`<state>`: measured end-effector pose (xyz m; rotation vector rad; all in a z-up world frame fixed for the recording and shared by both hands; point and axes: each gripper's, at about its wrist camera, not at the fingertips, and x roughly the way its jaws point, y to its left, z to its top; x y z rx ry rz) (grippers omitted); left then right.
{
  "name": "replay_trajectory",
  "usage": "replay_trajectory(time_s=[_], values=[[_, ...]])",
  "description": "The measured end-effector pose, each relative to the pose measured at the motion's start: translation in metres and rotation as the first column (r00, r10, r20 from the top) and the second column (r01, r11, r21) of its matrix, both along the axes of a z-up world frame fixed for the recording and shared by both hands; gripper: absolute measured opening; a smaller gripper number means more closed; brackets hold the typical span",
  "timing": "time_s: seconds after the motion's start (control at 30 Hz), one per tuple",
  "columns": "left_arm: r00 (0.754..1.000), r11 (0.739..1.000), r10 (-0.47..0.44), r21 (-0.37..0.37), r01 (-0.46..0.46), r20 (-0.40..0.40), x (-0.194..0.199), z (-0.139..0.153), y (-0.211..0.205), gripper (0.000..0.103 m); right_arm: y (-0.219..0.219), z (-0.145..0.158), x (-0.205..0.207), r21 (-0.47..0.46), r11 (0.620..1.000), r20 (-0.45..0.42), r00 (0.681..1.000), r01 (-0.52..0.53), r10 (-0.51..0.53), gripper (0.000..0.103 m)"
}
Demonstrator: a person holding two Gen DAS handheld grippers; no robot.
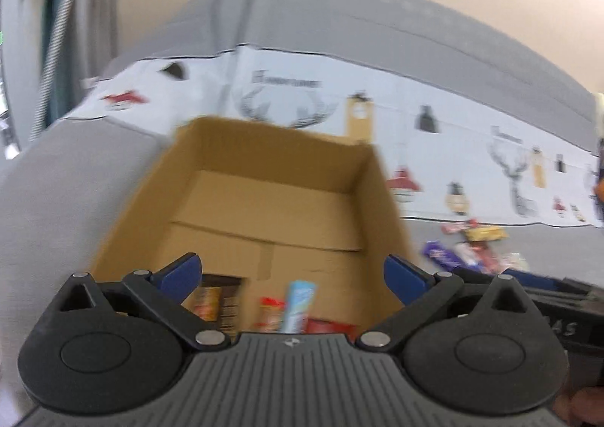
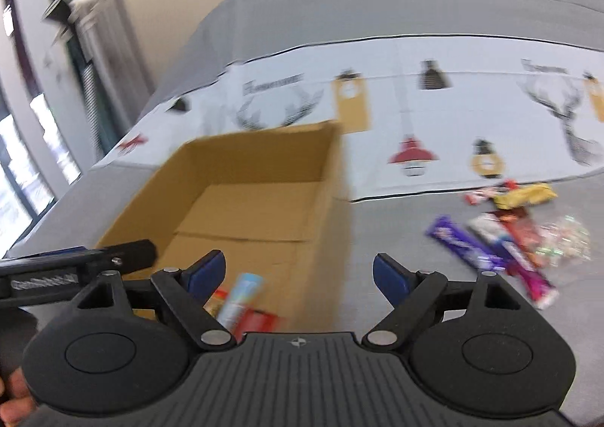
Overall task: Organize snacks
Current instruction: 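Carry both snacks over the box and open both tools to release them, then grasp the purple wafer bar with the left tool while the right grasps the purple tube pack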
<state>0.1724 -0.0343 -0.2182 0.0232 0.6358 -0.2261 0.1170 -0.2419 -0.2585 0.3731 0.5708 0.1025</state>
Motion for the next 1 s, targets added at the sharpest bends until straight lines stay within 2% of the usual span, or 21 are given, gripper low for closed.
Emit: replay_trajectory(time_s=[0.2, 0.37, 0.5, 0.53, 0.57, 0.67, 0.77, 0.83, 0.87, 0.9, 0.93, 0.97, 1.0], values=[[0.988, 0.989, -0.149, 0.017, 0.15, -0.028, -0.002, -0.027, -0.091, 0.103, -0.081, -0.033, -0.024, 0.012, 0.992, -0.014, 0.992, 0.122, -0.122, 0.083], [0.964, 0.964, -0.262, 0.031, 0.264, -0.052, 0.005, -0.056, -0.162, 0.103, -0.148, -0.069, -0.032, 0.017, 0.979, -0.065, 0.977, 0.205, -0.203, 0.072], [0.954, 0.956, -0.282, 0.057, 0.289, -0.098, 0.034, -0.093, -0.208, 0.102, -0.186, -0.093, -0.02, 0.0, 0.978, -0.101, 0.973, 0.207, -0.205, 0.066], [0.953, 0.957, -0.278, 0.054, 0.286, -0.117, 0.045, -0.1, -0.215, 0.102, -0.193, -0.1, -0.013, 0.007, 0.981, -0.111, 0.975, 0.195, -0.193, 0.061], [0.95, 0.959, -0.274, 0.037, 0.283, -0.148, 0.059, -0.11, -0.223, 0.099, -0.198, -0.107, -0.005, 0.011, 0.984, -0.126, 0.977, 0.177, -0.174, 0.056], [0.939, 0.964, -0.265, -0.023, 0.266, -0.218, 0.094, -0.131, -0.239, 0.094, -0.207, -0.123, 0.022, 0.0, 0.994, -0.172, 0.979, 0.113, -0.111, 0.053], [0.933, 0.975, -0.221, -0.033, 0.221, -0.285, 0.128, -0.155, -0.252, 0.088, -0.213, -0.142, 0.046, -0.005, 0.998, -0.228, 0.972, 0.063, -0.063, 0.051], [0.914, 0.977, -0.209, -0.037, 0.21, -0.346, 0.146, -0.174, -0.259, 0.084, -0.217, -0.153, 0.058, 0.02, 0.999, -0.265, 0.964, 0.039, -0.032, 0.047], [0.917, 0.979, -0.201, -0.037, 0.201, -0.344, 0.149, -0.179, -0.261, 0.083, -0.218, -0.156, 0.062, 0.023, 0.999, -0.276, 0.961, 0.033, -0.025, 0.046], [0.93, 0.978, -0.203, -0.018, 0.207, -0.306, 0.148, -0.179, -0.264, 0.082, -0.217, -0.16, 0.066, 0.023, 0.999, -0.288, 0.958, 0.026, -0.018, 0.046], [0.932, 0.974, -0.211, 0.021, 0.227, -0.296, 0.148, -0.18, -0.269, 0.078, -0.216, -0.161, 0.069, 0.018, 1.0, -0.283, 0.959, 0.018, -0.012, 0.046], [0.934, 0.966, -0.221, 0.068, 0.249, -0.28, 0.146, -0.18, -0.274, 0.064, -0.215, -0.161, 0.072, 0.012, 1.0, -0.278, 0.961, 0.012, -0.008, 0.046], [0.934, 0.961, -0.232, 0.084, 0.263, -0.273, 0.143, -0.18, -0.274, 0.051, -0.214, -0.162, 0.074, 0.005, 1.0, -0.277, 0.961, 0.007, -0.005, 0.045]])
